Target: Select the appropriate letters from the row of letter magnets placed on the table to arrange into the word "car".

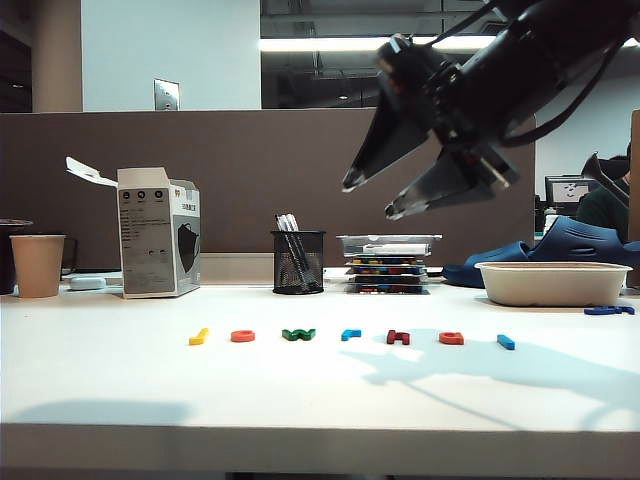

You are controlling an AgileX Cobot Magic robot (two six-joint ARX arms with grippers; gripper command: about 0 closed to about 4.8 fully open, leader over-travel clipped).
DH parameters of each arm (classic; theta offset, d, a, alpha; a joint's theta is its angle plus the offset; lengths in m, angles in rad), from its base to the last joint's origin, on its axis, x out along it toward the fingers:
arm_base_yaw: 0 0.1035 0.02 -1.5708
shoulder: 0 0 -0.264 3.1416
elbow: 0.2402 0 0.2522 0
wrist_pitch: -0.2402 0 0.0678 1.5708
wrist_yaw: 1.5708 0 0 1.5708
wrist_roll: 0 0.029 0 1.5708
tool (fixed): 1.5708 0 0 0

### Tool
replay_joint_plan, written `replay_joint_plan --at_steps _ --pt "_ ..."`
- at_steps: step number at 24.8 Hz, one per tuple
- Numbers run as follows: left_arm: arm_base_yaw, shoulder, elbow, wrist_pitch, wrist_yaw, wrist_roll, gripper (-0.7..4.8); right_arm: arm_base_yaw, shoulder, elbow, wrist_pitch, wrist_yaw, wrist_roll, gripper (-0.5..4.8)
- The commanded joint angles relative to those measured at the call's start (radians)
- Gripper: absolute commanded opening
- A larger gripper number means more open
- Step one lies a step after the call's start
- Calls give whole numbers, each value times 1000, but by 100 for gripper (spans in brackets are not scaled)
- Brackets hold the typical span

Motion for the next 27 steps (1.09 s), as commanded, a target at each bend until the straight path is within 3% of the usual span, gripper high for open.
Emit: replay_joint_plan --at_steps 1,4,7,17,27 --pt "0 -3 2 2 -3 1 -5 24 36 4 69 57 65 274" --pt "0 -3 2 2 -3 1 -6 48 76 6 100 76 126 274" --pt "0 -3 2 2 -3 1 -6 113 133 68 83 191 139 274" --pt "0 -3 2 2 -3 1 -6 245 299 240 -13 405 150 274" --pt "0 -3 2 2 -3 1 -6 283 462 400 -90 455 182 274"
